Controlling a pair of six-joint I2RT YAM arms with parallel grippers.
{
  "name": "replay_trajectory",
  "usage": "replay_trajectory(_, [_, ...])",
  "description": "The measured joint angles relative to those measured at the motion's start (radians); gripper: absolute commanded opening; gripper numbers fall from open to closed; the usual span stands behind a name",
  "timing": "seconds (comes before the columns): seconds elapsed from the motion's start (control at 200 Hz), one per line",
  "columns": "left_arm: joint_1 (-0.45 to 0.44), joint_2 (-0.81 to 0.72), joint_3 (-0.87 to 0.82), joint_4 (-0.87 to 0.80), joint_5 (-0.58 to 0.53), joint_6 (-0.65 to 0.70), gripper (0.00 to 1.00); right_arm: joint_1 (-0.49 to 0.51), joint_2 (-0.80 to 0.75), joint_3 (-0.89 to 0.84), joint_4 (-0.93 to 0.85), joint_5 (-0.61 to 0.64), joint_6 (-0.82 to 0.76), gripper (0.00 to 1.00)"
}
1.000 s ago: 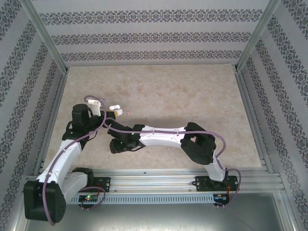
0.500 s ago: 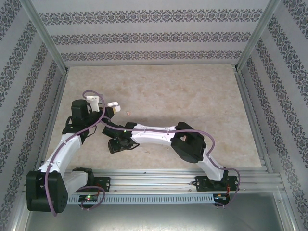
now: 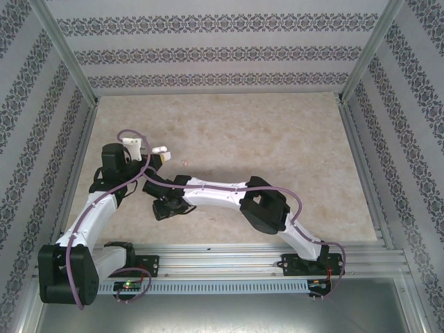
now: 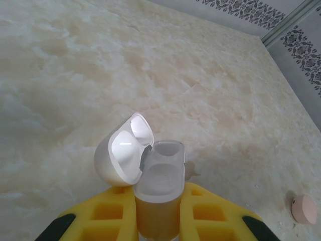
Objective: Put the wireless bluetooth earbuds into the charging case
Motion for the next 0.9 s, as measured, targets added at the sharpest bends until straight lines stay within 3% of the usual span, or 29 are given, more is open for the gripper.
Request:
replay_trajectory(0.31, [0.006,0.0,-0.015,0.0,-0.014,0.012,0.0,0.0,0.028,0.033,-0.045,0.018,-0.015,0.5])
replay_trajectory(0.515, [0.006,0.0,-0.015,0.0,-0.021,0.014,0.0,0.0,0.04,0.052,-0.054,0.018,-0.018,0.41])
replay_trajectory(0.899, [0.006,0.001,-0.016,0.0,-0.038,0.014,0.0,0.0,0.064,0.084,-0.069,0.018,-0.018,0.41])
